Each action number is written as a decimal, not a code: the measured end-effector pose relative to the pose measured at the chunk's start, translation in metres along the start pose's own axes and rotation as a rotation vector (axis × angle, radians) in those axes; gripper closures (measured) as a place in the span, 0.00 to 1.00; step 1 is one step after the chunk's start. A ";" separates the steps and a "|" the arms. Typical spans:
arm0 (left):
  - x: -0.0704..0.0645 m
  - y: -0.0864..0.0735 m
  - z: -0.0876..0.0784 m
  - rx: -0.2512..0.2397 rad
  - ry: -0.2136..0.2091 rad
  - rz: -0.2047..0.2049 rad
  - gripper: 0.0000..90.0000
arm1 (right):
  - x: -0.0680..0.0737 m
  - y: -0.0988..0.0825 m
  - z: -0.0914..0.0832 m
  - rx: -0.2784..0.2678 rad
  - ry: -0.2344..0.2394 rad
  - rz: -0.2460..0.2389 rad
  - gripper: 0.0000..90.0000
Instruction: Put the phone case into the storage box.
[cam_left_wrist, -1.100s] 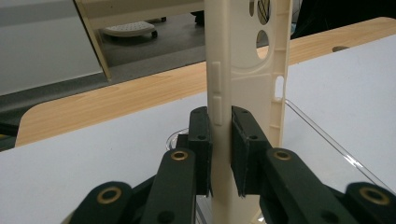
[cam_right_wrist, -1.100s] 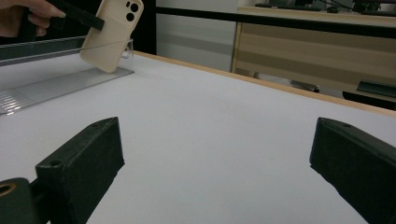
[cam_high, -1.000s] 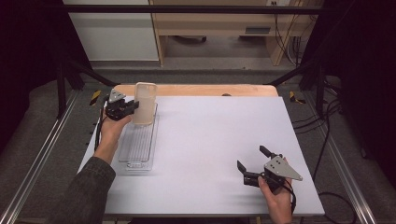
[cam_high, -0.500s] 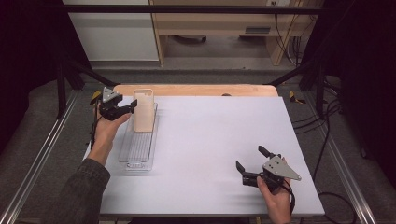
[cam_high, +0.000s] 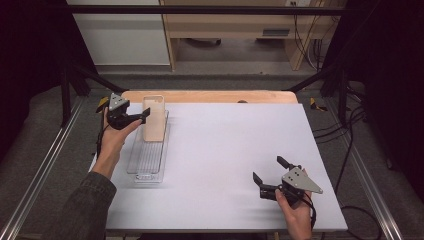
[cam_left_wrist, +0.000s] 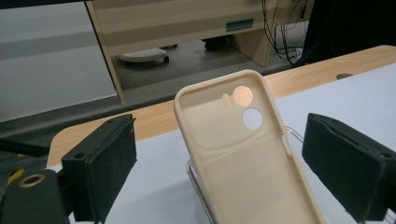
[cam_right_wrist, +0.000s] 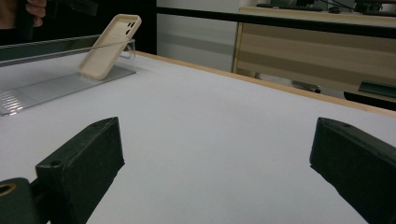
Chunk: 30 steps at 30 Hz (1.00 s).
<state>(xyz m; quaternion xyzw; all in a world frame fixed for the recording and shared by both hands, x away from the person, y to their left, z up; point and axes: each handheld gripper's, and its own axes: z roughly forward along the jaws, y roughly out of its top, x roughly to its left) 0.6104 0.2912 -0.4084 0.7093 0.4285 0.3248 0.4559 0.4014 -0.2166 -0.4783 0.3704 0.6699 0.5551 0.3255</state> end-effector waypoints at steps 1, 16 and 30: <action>-0.001 0.000 0.000 -0.004 -0.002 0.000 0.10 | 0.000 0.000 0.000 0.000 0.000 0.000 0.03; -0.014 0.006 -0.006 -0.013 -0.010 0.066 0.08 | 0.000 0.001 0.000 -0.002 -0.002 -0.001 0.03; -0.022 0.008 -0.011 -0.021 -0.019 0.099 0.07 | 0.000 0.001 -0.001 -0.004 -0.003 -0.002 0.03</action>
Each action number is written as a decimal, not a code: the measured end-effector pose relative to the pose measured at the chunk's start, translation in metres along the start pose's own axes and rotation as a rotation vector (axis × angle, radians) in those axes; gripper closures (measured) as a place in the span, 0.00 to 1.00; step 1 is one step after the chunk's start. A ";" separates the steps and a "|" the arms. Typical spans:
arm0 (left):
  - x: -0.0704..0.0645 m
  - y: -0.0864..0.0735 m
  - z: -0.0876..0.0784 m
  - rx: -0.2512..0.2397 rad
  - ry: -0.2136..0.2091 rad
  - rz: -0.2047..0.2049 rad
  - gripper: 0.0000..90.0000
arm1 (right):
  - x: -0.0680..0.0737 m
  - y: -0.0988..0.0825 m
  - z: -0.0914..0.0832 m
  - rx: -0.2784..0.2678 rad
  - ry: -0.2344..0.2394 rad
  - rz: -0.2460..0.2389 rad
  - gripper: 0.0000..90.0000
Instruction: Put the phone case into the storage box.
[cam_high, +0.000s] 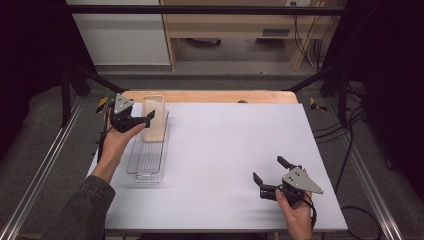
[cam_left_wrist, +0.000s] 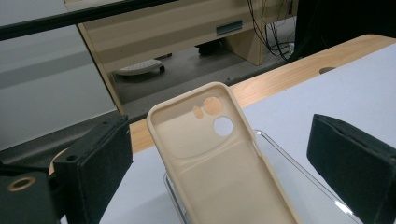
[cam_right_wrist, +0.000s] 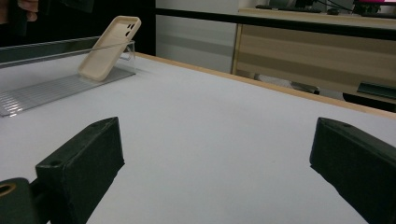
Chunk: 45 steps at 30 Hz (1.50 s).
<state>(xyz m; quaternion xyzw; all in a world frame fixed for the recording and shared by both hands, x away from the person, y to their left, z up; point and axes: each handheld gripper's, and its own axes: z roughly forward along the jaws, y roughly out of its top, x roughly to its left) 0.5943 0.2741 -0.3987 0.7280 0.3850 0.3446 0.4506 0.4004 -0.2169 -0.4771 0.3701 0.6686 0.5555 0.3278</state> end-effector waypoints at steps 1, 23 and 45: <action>0.000 0.000 -0.001 0.000 0.000 -0.002 0.07 | 0.000 0.000 0.000 0.000 0.000 0.000 0.03; -0.007 -0.002 -0.017 -0.046 -0.041 -0.023 0.03 | 0.001 0.000 0.000 -0.001 0.002 -0.004 0.03; -0.018 -0.003 -0.033 -0.087 -0.095 -0.008 0.03 | 0.002 0.001 0.000 -0.003 0.002 -0.007 0.03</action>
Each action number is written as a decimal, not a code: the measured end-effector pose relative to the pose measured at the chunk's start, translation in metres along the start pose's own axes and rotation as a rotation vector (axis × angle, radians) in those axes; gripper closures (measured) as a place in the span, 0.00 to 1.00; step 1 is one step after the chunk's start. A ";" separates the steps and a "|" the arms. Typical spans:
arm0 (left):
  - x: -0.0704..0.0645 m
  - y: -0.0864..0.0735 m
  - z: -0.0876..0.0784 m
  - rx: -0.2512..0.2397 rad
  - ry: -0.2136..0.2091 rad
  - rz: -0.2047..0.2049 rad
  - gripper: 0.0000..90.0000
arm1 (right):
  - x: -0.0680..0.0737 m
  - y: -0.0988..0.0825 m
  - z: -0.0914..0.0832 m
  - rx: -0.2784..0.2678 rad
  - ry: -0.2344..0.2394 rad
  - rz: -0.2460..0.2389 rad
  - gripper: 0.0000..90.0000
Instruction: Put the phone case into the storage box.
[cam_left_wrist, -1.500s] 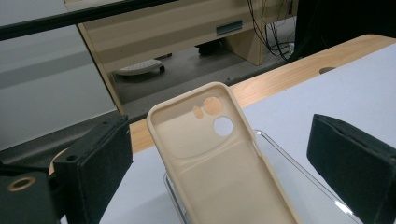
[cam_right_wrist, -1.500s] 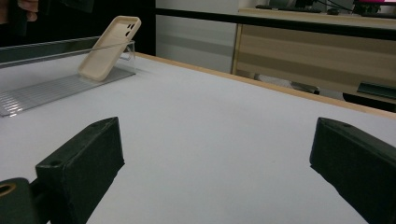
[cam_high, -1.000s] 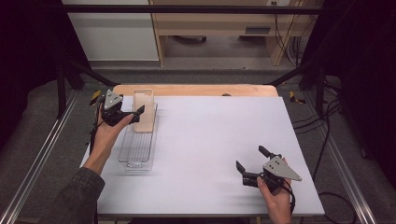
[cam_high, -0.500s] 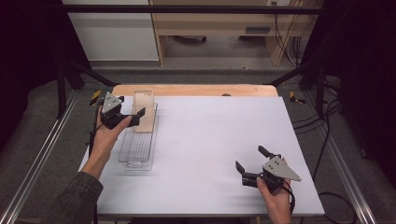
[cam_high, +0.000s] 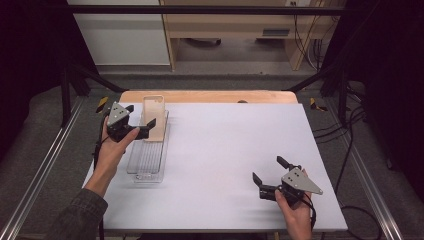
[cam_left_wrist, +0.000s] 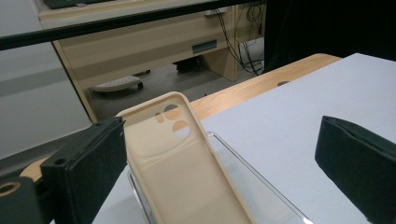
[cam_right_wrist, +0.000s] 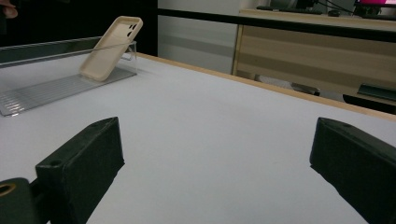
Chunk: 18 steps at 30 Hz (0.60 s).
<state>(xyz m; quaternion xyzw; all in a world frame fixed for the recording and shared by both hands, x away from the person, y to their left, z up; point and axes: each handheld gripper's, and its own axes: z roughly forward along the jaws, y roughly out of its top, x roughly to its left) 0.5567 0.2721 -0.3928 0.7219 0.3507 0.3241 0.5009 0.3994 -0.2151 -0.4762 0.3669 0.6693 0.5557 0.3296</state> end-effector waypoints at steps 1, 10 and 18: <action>0.000 0.000 -0.001 -0.003 -0.002 -0.002 0.03 | 0.000 0.000 0.000 0.000 0.000 0.000 0.03; -0.005 0.003 -0.005 -0.022 -0.022 0.006 0.03 | 0.000 0.000 0.000 0.000 0.000 -0.001 0.03; -0.010 0.007 -0.008 -0.049 -0.025 0.010 0.03 | 0.000 0.000 0.000 0.000 0.000 -0.001 0.03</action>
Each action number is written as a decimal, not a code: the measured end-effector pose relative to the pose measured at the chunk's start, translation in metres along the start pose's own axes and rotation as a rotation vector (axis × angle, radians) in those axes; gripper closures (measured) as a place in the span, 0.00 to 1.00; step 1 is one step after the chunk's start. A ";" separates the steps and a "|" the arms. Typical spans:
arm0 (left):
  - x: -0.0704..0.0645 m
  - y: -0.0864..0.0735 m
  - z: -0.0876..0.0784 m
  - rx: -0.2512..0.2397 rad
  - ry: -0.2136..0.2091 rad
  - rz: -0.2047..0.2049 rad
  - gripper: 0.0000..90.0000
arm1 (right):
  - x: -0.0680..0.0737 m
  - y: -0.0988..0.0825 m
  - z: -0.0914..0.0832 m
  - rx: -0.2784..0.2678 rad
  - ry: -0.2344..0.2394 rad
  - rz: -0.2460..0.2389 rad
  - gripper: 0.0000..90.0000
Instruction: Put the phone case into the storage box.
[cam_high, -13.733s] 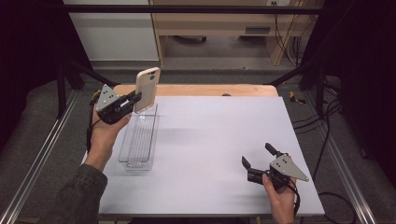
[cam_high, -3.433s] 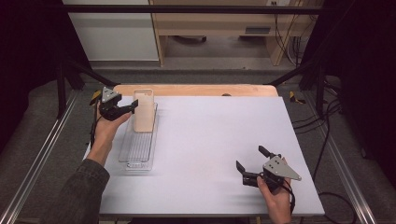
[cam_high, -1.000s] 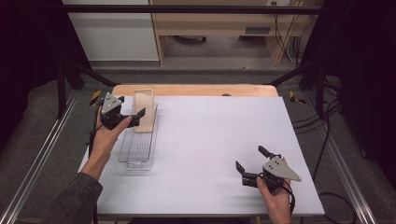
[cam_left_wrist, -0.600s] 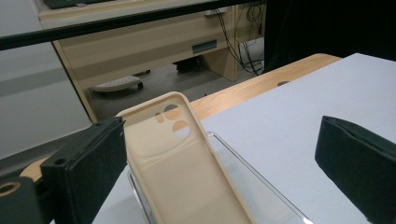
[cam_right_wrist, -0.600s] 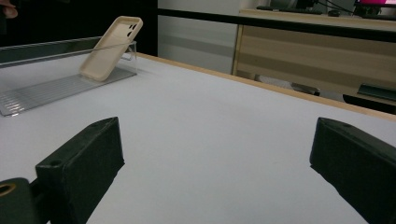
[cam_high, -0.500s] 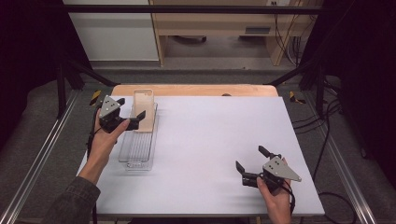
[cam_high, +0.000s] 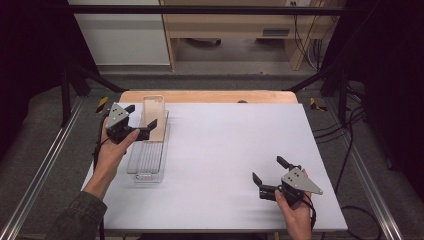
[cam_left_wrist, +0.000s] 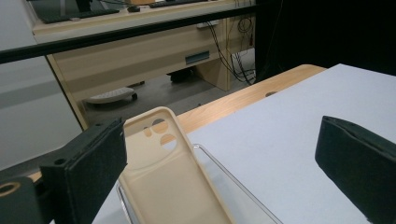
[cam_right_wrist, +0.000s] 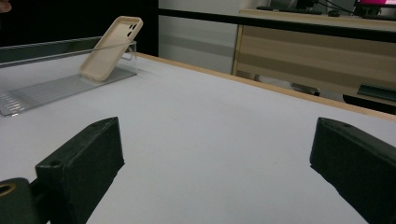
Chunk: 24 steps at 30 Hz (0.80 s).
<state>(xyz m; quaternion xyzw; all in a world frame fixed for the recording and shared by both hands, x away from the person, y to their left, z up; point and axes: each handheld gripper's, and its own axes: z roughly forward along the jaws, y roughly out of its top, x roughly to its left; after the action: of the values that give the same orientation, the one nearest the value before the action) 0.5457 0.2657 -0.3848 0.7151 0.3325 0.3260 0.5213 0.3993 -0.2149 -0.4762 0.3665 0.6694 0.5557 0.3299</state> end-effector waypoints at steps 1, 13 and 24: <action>-0.001 0.001 0.000 0.000 0.001 0.004 0.03 | 0.000 0.000 0.000 0.000 0.000 0.000 0.03; -0.022 0.015 -0.005 0.008 0.033 0.177 0.03 | 0.000 0.000 0.000 0.001 0.001 -0.001 0.03; -0.043 0.022 -0.010 0.009 0.030 0.284 0.03 | 0.000 0.000 0.000 0.000 0.001 0.001 0.03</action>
<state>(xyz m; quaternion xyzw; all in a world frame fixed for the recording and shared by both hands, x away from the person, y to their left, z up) 0.5165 0.2310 -0.3660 0.7523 0.2371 0.4056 0.4618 0.3990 -0.2146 -0.4763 0.3666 0.6695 0.5557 0.3294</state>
